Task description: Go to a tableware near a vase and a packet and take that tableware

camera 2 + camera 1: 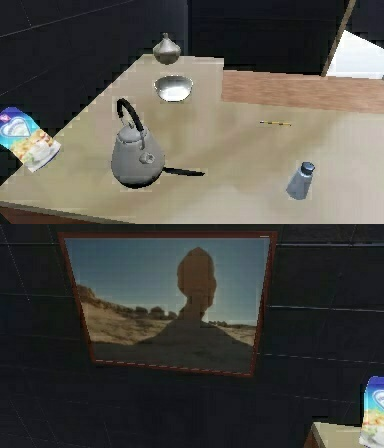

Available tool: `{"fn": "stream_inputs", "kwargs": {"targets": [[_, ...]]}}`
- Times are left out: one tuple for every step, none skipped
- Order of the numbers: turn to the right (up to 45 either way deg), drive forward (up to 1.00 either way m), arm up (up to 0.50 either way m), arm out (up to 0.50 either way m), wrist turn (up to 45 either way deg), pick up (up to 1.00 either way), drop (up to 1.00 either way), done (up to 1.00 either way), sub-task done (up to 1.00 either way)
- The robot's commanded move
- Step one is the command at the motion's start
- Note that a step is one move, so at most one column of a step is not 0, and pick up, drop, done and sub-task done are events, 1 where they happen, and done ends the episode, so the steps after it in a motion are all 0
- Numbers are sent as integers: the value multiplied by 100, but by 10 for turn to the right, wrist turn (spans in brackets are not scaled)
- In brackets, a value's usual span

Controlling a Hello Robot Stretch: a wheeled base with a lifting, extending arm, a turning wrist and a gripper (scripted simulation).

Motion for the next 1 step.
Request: {"fn": "stream_inputs", "kwargs": {"targets": [[0,0,50,0,0,0,0,0,0]]}}
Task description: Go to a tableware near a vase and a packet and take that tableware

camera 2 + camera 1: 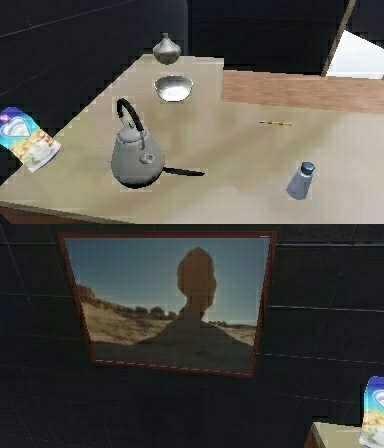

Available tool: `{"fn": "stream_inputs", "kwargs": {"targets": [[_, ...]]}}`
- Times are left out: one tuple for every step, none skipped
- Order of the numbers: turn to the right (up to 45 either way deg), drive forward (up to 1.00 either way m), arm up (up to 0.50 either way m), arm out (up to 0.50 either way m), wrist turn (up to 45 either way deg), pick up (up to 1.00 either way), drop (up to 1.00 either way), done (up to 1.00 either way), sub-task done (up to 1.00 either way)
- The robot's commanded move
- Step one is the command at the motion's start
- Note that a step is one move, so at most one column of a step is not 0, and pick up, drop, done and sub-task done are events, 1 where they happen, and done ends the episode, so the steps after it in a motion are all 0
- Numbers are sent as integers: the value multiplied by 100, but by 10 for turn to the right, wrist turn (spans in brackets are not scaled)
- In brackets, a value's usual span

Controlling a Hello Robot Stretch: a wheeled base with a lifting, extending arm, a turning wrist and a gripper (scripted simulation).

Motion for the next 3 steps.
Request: {"fn": "stream_inputs", "kwargs": {"targets": [[0,0,38,0,0,0,0,0,0],[0,0,0,50,0,0,0,0,0],[0,0,0,0,450,0,0,0,0]]}}
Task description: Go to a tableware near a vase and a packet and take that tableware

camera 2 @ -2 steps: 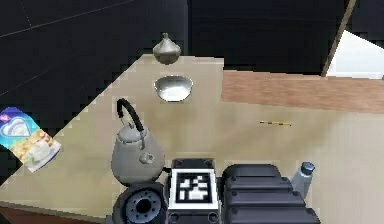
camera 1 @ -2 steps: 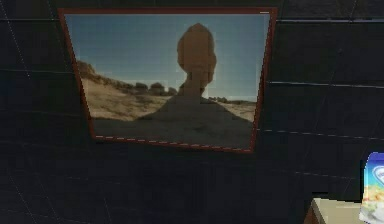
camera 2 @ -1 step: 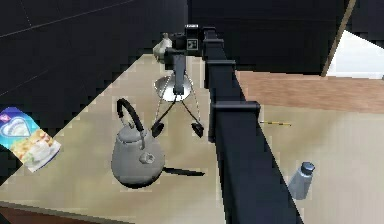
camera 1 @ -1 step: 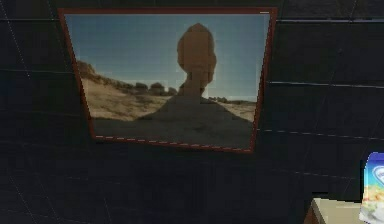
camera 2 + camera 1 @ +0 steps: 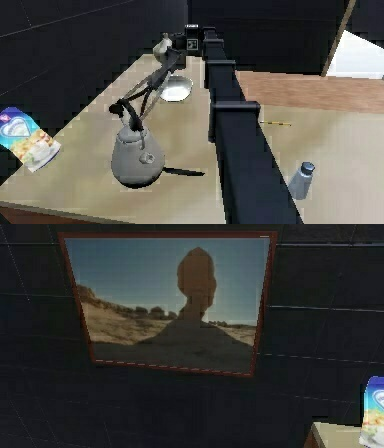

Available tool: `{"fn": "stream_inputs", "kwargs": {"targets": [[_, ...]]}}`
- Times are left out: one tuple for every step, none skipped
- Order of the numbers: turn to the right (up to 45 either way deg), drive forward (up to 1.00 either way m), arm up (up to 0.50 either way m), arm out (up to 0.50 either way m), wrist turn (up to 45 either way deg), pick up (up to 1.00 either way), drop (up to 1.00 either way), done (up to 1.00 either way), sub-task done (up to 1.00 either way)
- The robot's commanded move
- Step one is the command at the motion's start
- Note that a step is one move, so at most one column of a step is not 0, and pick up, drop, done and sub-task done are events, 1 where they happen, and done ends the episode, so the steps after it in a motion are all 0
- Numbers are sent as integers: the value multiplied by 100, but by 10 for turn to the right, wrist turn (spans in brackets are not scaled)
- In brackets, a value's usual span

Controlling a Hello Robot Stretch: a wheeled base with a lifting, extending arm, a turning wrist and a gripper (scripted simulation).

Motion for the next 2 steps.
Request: {"fn": "stream_inputs", "kwargs": {"targets": [[0,0,0,0,450,0,0,0,0],[0,0,0,0,450,0,0,0,0]]}}
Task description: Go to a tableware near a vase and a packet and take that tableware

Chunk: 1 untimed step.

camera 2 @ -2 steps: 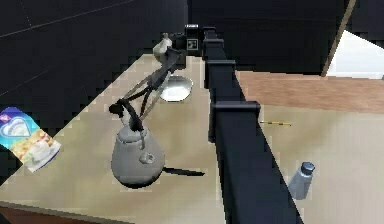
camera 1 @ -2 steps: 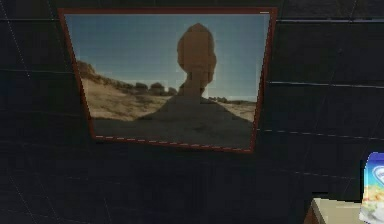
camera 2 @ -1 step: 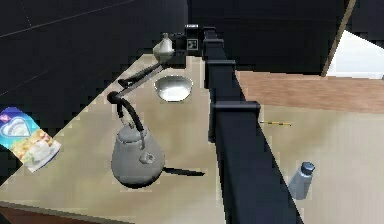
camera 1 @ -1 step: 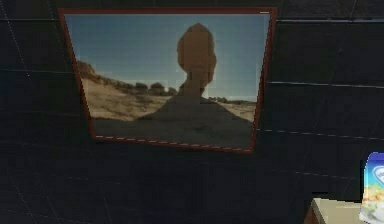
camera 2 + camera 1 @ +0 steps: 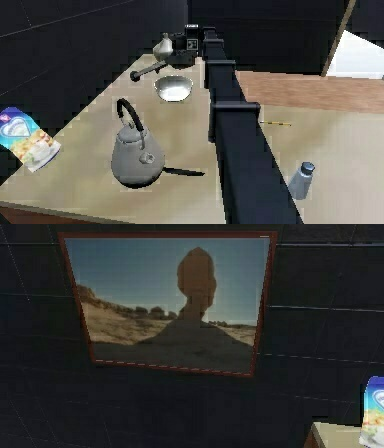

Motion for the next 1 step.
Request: {"fn": "stream_inputs", "kwargs": {"targets": [[0,0,0,0,330,0,0,0,0]]}}
